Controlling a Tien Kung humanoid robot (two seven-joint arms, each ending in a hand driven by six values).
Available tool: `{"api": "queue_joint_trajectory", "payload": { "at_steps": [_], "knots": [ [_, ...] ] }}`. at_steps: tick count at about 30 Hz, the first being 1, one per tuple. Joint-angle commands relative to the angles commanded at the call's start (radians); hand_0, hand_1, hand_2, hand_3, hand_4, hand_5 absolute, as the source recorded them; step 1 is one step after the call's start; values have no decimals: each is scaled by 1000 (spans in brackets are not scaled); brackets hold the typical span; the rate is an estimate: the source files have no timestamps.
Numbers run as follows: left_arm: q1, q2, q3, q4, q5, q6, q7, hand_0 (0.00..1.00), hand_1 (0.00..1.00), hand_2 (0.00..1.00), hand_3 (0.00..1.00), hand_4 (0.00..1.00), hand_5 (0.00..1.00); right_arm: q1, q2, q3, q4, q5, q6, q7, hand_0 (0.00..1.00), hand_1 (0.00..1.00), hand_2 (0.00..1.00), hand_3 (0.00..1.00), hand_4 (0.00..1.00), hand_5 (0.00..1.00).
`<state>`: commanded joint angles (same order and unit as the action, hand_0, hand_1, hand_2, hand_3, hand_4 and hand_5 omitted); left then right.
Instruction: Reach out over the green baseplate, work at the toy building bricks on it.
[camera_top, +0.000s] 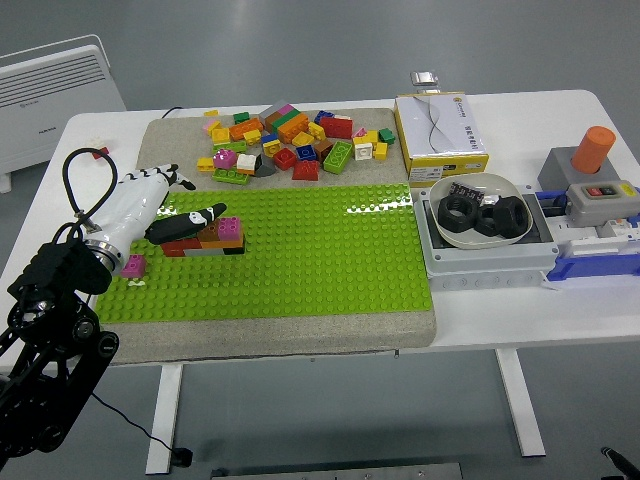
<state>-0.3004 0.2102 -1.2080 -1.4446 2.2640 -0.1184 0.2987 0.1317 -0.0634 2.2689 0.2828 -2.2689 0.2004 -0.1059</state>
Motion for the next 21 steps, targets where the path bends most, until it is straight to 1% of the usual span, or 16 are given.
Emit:
{"api": "queue_joint_trajectory", "payload": {
  "at_steps": [2,8,15,21],
  "knots": [
    [4,-1,-6,16,0,-5,5,998,975,970,708,876,998,-1,0,0,-1,0,0,0,675,633,679,688,699,951],
    [11,-5,-18,38,0,-18,15,998,974,968,709,878,998,-2,0,0,-1,0,-1,0,675,633,679,686,697,947],
    [6,-9,-23,65,-11,-19,13,998,982,972,709,881,998,1,-1,0,-2,0,-2,0,675,633,678,686,694,947],
    [10,-11,-24,70,-11,-23,16,998,982,973,710,885,998,3,-1,0,-2,0,-1,0,676,633,678,685,694,946]
  ]
}}
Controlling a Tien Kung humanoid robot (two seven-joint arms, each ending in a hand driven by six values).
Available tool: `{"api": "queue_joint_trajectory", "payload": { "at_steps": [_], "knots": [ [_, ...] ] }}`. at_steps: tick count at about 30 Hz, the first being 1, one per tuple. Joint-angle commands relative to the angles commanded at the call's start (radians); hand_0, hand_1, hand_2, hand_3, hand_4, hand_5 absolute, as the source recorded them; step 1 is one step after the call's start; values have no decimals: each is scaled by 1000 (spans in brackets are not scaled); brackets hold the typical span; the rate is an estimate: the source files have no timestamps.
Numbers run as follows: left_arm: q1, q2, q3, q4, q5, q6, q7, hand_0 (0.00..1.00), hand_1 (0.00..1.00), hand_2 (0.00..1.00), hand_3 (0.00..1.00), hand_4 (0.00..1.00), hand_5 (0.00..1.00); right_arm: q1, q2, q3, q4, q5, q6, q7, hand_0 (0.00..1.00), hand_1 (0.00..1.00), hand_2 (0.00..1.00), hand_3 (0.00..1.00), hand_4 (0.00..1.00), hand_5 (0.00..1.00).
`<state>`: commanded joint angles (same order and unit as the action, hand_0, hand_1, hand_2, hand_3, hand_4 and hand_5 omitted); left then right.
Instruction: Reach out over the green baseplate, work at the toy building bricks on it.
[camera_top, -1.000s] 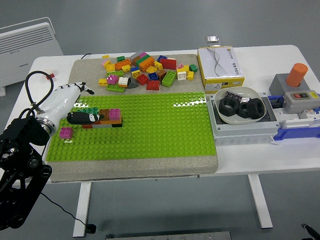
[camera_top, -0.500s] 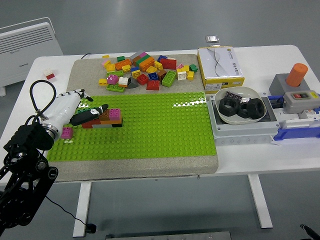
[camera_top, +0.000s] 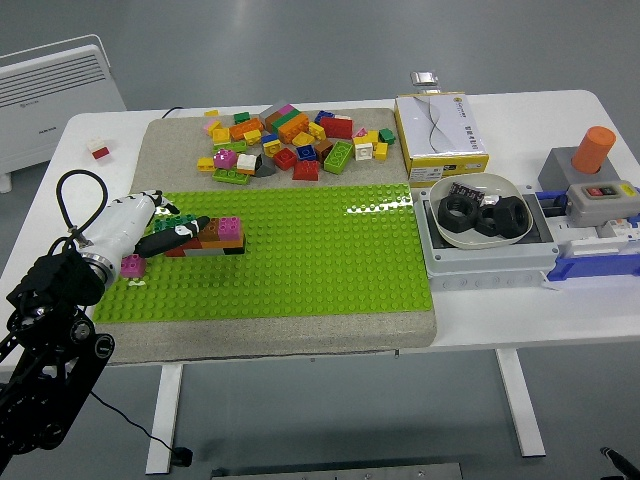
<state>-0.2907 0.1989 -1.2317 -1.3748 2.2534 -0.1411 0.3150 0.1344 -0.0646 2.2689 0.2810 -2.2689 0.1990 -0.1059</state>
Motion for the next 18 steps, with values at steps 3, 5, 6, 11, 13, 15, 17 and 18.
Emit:
{"api": "queue_joint_trajectory", "payload": {
  "at_steps": [3,5,6,11,13,15,17,18],
  "knots": [
    [2,-1,1,-9,1,-2,2,998,982,973,710,885,998,0,0,0,0,0,0,0,676,633,678,685,694,946],
    [3,-1,2,-14,1,-3,3,998,981,972,709,887,998,0,0,0,0,0,0,0,675,633,678,685,693,945],
    [3,-1,3,-15,1,-4,4,998,981,972,709,887,998,0,-1,0,0,0,0,0,675,633,678,685,693,945],
    [3,-2,7,-9,-3,-6,5,998,981,973,710,887,998,1,-1,0,0,0,-1,0,675,633,678,685,693,945],
    [3,-2,8,-4,-4,-6,5,998,981,973,710,887,998,1,-1,0,0,0,-1,0,675,633,678,685,693,945],
    [2,-2,10,0,-6,-6,4,998,981,973,710,887,998,1,-1,0,0,0,-1,0,675,633,678,685,693,945],
    [1,-3,12,6,-8,-5,3,998,981,973,710,888,998,1,0,0,0,0,-1,0,675,632,677,685,692,943],
    [0,-3,12,10,-9,-4,3,998,981,973,710,888,998,2,0,0,0,0,-1,0,675,632,677,685,692,943]
  ]
}}
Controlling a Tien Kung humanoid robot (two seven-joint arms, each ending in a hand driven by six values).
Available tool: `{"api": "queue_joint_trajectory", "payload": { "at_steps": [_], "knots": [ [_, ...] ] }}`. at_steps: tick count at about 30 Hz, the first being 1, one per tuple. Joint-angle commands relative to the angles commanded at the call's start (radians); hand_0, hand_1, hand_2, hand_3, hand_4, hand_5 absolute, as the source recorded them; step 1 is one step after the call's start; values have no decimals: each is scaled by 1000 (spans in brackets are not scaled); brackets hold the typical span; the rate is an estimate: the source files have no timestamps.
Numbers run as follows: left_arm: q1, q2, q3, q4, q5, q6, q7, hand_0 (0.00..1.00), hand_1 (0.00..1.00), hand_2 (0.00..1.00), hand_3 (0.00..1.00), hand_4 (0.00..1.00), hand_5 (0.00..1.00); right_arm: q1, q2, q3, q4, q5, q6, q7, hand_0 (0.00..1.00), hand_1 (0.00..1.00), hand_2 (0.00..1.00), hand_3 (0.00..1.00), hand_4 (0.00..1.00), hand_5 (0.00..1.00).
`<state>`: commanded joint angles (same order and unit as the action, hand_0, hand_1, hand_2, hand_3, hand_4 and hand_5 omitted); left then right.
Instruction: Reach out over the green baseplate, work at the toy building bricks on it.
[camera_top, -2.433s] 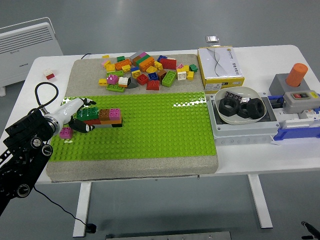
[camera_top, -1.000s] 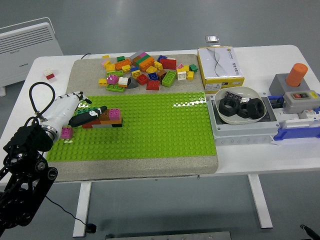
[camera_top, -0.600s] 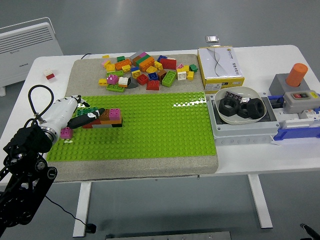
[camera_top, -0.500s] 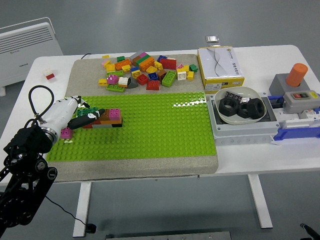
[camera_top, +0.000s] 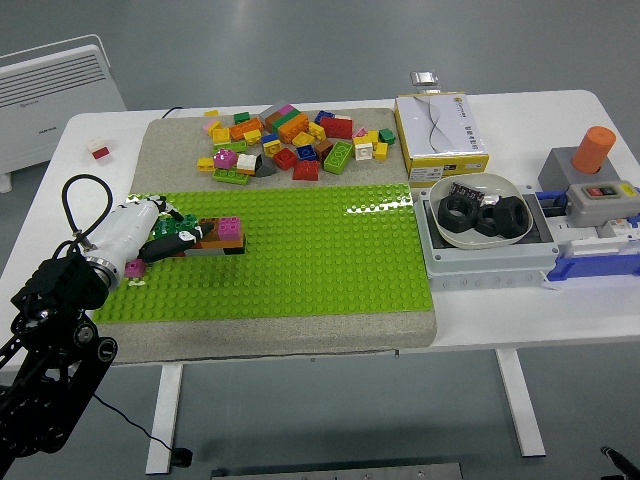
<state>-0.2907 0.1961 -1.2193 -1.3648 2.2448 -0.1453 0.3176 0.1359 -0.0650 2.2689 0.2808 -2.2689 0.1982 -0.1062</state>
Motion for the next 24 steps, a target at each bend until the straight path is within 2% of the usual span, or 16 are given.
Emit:
{"api": "queue_joint_trajectory", "payload": {
  "at_steps": [8,24],
  "knots": [
    [-1,-2,11,20,-9,4,-5,998,980,974,709,889,998,0,0,0,0,0,0,0,675,632,678,685,691,942],
    [4,2,28,5,-9,3,-4,998,979,969,707,902,998,0,0,0,1,0,0,-1,675,633,677,683,688,939]
  ]
}}
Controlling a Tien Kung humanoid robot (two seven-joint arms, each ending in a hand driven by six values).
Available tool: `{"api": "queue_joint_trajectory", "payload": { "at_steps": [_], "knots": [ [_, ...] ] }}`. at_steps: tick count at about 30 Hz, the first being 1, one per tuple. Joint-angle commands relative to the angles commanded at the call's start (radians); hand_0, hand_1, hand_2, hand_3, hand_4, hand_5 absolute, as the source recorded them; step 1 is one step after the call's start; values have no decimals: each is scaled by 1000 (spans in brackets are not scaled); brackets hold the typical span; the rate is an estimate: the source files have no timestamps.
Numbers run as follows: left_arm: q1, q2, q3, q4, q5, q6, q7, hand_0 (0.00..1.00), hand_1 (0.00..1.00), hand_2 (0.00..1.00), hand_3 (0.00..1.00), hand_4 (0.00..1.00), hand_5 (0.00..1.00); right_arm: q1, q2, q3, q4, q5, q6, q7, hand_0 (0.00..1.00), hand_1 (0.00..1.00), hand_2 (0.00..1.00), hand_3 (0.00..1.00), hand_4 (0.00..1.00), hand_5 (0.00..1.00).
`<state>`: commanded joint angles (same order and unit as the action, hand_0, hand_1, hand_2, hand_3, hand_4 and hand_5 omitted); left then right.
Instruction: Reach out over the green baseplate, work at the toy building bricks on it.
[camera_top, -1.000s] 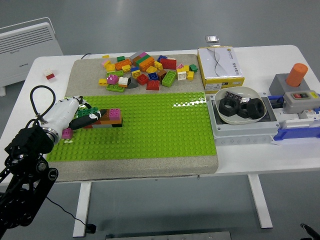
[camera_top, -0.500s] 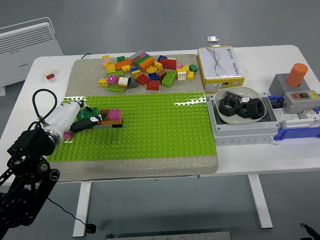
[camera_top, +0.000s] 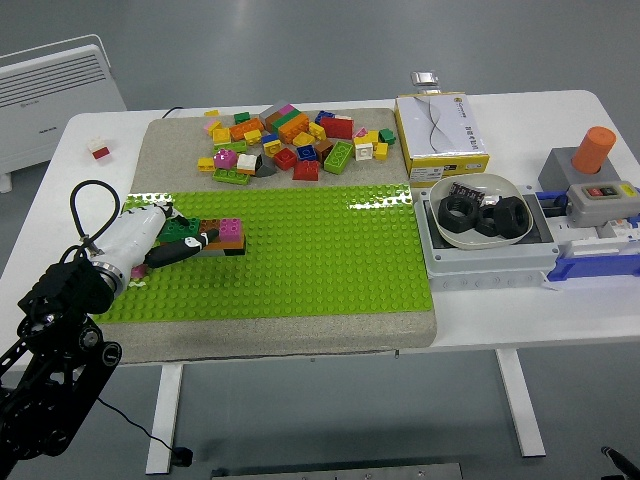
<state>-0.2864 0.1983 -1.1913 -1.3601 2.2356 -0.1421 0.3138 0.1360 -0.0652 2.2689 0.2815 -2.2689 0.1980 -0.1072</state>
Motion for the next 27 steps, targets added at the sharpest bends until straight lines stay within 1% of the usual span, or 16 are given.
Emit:
{"api": "queue_joint_trajectory", "payload": {
  "at_steps": [9,15,23,27],
  "knots": [
    [4,-6,-3,26,-3,3,-2,998,978,969,708,902,998,-1,1,0,1,0,0,-1,675,633,677,684,687,939],
    [14,-9,-12,32,-4,6,-3,998,978,968,709,901,998,-1,2,0,0,0,0,-1,675,633,677,684,687,938],
    [15,-10,-15,22,-11,15,-9,998,977,961,704,896,998,-1,3,0,1,0,0,-3,675,632,677,684,687,937],
    [13,-7,-16,0,-19,22,-14,998,977,961,704,896,998,-2,3,0,0,0,-1,-3,675,632,677,684,687,937]
  ]
}}
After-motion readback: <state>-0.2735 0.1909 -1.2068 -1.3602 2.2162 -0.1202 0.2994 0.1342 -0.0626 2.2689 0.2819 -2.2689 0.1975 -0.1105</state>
